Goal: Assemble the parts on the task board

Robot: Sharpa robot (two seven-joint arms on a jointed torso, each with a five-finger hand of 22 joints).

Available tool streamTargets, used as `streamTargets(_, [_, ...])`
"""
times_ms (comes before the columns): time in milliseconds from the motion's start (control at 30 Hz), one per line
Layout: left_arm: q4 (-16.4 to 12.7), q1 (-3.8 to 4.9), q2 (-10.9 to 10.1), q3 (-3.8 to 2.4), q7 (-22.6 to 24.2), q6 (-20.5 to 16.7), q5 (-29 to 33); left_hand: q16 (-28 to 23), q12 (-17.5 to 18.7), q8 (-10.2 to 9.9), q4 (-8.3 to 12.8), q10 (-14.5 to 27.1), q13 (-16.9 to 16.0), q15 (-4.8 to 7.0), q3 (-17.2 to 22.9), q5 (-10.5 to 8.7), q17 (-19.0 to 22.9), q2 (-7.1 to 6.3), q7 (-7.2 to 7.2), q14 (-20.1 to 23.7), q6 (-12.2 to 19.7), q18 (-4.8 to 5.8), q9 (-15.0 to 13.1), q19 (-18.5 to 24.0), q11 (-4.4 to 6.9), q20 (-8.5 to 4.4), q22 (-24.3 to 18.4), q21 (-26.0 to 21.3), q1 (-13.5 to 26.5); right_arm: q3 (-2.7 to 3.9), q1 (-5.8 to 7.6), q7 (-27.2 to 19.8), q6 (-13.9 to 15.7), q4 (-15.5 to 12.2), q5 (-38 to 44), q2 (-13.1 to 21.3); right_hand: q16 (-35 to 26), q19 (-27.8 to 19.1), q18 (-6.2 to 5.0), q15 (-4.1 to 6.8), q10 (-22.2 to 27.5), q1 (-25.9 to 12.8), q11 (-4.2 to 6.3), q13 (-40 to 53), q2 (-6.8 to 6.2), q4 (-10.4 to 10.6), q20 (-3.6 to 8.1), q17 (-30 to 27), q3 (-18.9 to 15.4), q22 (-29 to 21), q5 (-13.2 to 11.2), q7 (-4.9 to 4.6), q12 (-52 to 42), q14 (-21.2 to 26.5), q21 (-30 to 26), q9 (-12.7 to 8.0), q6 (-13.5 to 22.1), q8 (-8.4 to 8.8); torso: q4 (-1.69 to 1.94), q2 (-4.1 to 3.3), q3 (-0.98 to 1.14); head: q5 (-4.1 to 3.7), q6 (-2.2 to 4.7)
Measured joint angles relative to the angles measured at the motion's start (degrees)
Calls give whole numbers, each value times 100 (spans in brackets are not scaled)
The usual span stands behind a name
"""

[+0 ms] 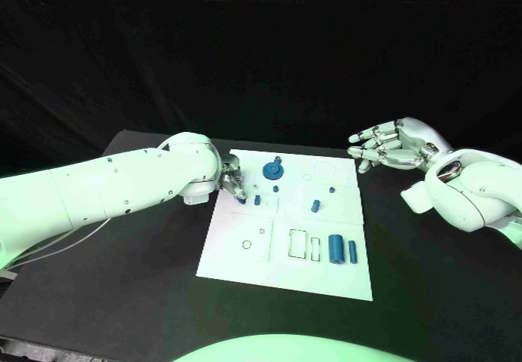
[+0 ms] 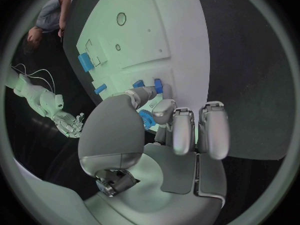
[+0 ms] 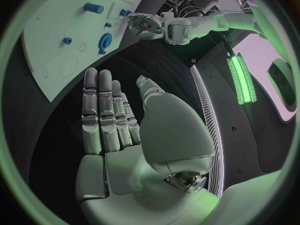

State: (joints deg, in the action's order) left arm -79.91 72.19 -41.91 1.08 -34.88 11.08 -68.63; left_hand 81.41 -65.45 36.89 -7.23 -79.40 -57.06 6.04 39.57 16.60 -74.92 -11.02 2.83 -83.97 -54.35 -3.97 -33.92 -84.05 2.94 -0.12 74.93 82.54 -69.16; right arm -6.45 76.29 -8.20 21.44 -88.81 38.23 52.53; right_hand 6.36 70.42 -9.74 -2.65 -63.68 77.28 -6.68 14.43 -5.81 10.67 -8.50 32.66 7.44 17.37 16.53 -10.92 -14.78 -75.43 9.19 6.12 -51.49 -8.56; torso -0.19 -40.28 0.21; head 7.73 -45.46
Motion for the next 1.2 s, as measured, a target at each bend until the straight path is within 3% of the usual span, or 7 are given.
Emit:
streamTargets(633, [62,1,71,1,-110,-24,73,0,0,135,-13,-47,-63,33,13,8,1,-75,0,-11,-1,0,-219,0,43,1,-1,0,226,0,0,0,0,2,1,4,0,0,0,0,0,0,0,0,0,0,0,0,0,1,0,0,0,0,0,1,0,0,-10,-3,4,2,-27])
streamTargets(900, [86,-4,89,6,-116,-19,31,0,0,149,156,-105,-79,56,-50,-32,1,-75,-31,9,-32,-1,-367,20,102,-19,-1,0,514,0,0,0,0,-1,1,10,0,0,0,0,0,0,0,0,0,0,0,0,0,1,0,0,0,0,0,1,0,0,-8,-2,3,-5,-23])
streamTargets(1000, [95,-10,96,12,-116,-19,22,0,0,148,81,-130,-84,87,-352,-50,1,-44,-105,-2,-105,0,-422,-1,127,-40,-1,0,620,0,0,0,0,-2,1,12,0,0,0,0,0,0,0,-6,0,0,0,0,0,-12,0,0,0,0,0,1,0,0,-8,-1,3,-9,-23])
streamTargets(1100, [116,-16,97,16,-122,-18,10,0,0,144,-58,-140,-98,89,-719,-50,1,-11,-309,-1,-332,0,-508,-1,140,-40,-2,0,652,0,0,0,0,-3,1,14,0,0,0,0,0,0,0,-6,0,0,0,0,0,-12,0,0,0,0,0,-4,0,0,-6,-1,2,-12,-23])
streamTargets(1200, [126,-16,94,16,-126,-17,0,0,0,89,-143,-123,-107,89,-977,-48,1,-6,-348,-1,-371,0,-508,-1,124,-40,-2,0,655,0,0,0,0,-3,1,15,0,0,0,0,0,0,-1,-6,0,0,0,0,0,-12,0,0,0,0,0,-4,0,0,-5,-1,3,-13,-23])
